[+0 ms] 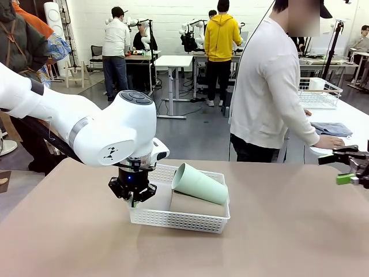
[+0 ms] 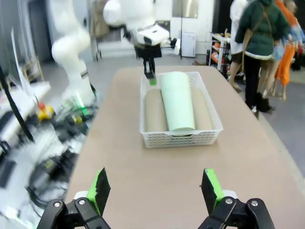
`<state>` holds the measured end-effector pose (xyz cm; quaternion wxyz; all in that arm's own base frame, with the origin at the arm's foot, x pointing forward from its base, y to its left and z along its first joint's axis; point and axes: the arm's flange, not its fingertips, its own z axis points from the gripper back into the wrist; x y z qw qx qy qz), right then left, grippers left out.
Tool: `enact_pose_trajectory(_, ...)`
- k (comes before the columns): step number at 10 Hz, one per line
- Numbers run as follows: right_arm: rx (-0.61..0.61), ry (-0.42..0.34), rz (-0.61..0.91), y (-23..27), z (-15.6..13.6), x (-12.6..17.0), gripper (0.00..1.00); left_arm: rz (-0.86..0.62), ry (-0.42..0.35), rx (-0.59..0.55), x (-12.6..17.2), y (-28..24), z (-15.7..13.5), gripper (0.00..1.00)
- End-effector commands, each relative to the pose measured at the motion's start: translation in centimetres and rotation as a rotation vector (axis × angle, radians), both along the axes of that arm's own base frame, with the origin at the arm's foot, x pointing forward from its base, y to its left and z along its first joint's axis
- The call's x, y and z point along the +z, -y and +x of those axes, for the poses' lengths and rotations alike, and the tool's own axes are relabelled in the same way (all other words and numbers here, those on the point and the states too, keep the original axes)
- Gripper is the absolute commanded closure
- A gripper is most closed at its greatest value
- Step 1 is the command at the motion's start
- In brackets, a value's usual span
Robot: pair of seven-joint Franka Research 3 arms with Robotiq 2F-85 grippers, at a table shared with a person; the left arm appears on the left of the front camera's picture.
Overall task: Clean and organize the cups into the basket.
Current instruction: Move the Organizing basket back to the left side of the table.
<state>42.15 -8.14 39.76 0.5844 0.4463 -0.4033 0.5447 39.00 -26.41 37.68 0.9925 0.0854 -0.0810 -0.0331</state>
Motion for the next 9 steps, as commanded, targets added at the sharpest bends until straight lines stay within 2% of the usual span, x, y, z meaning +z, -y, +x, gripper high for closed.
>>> enact_pose_trajectory(1, -0.196, -0.407, 0.207, 5.7, -0.7, -0.4, 0.00, 0.010, 0.001, -0.004, -0.2, 0.1, -0.2, 0.98)
enact_pose_trajectory(3, -0.345, -0.770, 0.286, 9.5, -2.9, -0.4, 0.00, 0.010, 0.001, -0.004, -0.2, 0.1, -0.2, 0.98)
enact_pose_trajectory(5, -0.420, -0.995, 0.288, 12.6, -5.1, 0.0, 0.00, 0.010, 0.001, -0.004, -0.2, 0.1, -0.2, 0.98)
enact_pose_trajectory(6, -0.496, -1.055, 0.252, 14.1, -6.2, 0.2, 0.00, 0.010, 0.001, -0.004, -0.2, 0.1, -0.2, 0.98)
enact_pose_trajectory(7, -0.537, -1.199, 0.215, 15.7, -7.4, 0.4, 0.00, 0.010, 0.001, -0.004, -0.2, 0.1, -0.2, 0.98)
enact_pose_trajectory(9, -0.543, -1.401, 0.189, 19.0, -9.6, 0.9, 0.00, 0.010, 0.001, -0.004, -0.2, 0.1, -0.2, 0.98)
